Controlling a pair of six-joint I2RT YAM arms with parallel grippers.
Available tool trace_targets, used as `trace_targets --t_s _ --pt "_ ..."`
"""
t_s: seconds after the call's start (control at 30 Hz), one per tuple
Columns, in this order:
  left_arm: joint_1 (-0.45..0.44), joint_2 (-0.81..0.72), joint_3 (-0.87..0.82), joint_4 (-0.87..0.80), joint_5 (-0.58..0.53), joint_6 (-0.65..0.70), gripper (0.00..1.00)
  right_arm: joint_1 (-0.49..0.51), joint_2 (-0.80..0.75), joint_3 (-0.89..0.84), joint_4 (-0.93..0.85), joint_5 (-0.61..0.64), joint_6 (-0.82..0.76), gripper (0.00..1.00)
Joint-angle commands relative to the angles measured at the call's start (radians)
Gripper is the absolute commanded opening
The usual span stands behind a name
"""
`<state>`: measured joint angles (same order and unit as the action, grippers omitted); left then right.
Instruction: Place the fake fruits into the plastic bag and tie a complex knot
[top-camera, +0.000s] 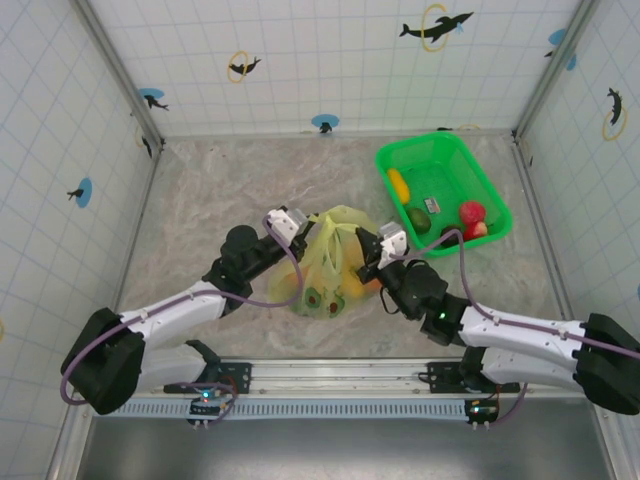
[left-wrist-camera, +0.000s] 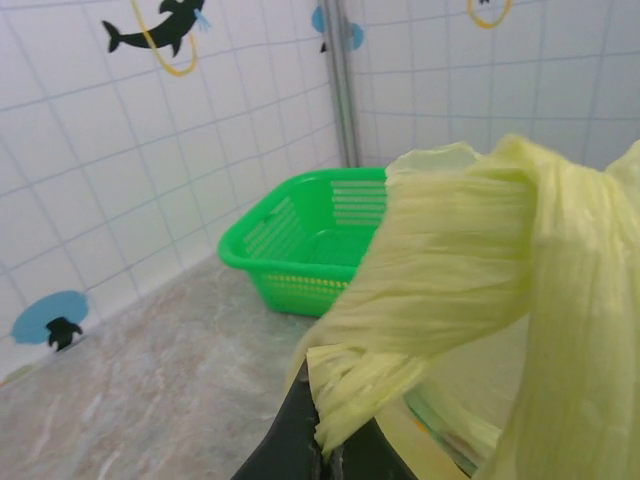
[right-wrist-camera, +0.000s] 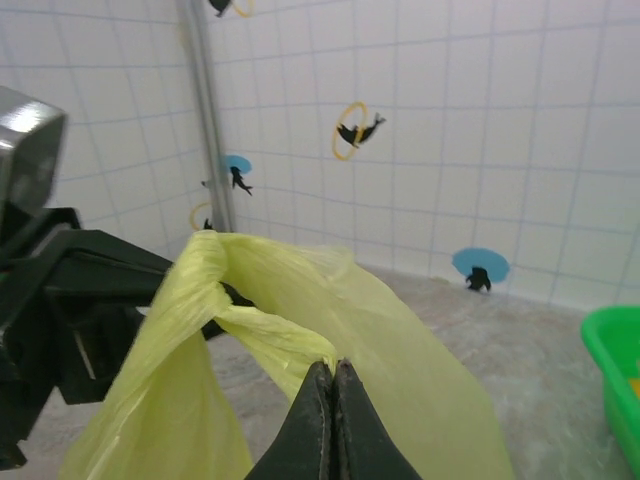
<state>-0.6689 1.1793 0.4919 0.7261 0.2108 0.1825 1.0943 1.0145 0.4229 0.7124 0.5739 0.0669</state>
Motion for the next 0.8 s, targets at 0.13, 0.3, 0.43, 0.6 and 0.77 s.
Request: trace_targets --t_s 0.13,0.3,0.43,0.6,0.77 --pt "-0.001 -0.015 -0.009 0.050 -0.125 -0.005 0.00 -0.030 0.036 0.085 -0.263 0.215 0.185 0.00" --pt "-0.001 -0.012 -0.005 0.050 -0.165 -0.016 0.00 0.022 0.133 0.171 -0.347 0.616 0.324 0.00" --pt "-0.001 -0.004 0.000 0.063 -0.271 -0.067 0.00 0.011 0.212 0.354 -0.753 0.685 0.655 0.00" --pt "-0.001 0.017 0.026 0.043 -0.375 -0.148 0.00 -0.019 0.358 0.630 -1.342 0.645 1.171 0.00" --pt "-0.001 0.026 0.038 0.021 -0.415 -0.211 0.00 -0.049 0.484 0.784 -1.657 0.584 1.451 0.00"
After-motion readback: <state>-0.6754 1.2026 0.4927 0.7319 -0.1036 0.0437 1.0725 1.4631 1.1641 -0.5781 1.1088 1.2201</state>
